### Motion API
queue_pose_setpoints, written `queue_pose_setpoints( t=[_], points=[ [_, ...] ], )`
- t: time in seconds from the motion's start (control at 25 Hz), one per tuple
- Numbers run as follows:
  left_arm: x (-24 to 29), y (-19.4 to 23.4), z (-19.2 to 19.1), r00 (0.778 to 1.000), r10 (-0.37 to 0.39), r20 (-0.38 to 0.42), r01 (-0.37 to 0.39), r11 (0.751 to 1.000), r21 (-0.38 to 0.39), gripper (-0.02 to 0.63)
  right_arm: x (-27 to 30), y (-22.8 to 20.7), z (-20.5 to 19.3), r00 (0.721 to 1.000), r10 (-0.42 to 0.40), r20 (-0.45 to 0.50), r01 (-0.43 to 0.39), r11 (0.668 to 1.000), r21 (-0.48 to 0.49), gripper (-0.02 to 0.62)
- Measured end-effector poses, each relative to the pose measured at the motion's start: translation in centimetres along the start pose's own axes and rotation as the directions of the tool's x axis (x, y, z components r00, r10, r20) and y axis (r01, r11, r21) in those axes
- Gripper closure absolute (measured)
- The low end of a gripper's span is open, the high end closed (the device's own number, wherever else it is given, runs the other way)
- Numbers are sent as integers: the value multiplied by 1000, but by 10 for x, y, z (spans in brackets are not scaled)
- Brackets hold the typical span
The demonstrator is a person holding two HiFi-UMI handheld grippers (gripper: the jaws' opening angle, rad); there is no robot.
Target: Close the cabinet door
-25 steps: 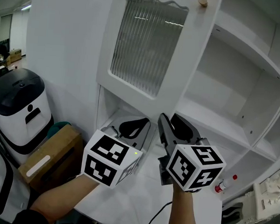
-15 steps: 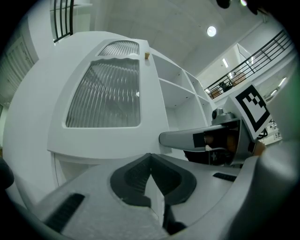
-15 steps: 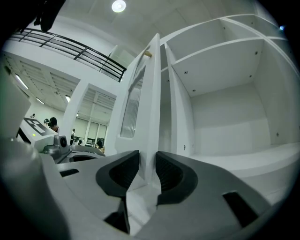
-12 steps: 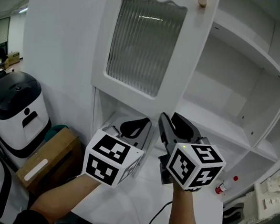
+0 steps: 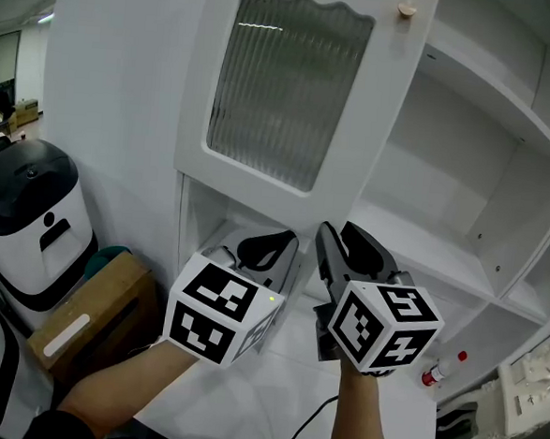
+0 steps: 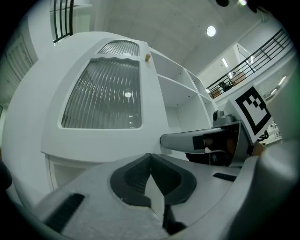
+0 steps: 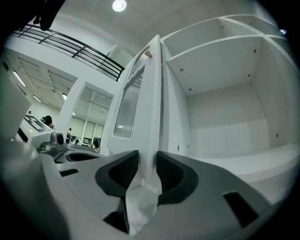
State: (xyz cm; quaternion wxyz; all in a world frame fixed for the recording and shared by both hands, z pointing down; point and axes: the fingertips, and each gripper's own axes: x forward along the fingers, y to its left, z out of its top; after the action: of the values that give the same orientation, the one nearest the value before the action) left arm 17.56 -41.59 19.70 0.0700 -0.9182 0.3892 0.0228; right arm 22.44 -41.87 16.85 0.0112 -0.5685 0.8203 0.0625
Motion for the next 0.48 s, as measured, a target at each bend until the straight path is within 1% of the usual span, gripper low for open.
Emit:
queue_pose_setpoints(
  t=[0.48],
  points=[
    [15, 3, -9, 1000, -6, -12, 6, 1000, -4, 594, 12, -16, -2, 999, -36, 8, 36, 999, -11, 457]
  ],
)
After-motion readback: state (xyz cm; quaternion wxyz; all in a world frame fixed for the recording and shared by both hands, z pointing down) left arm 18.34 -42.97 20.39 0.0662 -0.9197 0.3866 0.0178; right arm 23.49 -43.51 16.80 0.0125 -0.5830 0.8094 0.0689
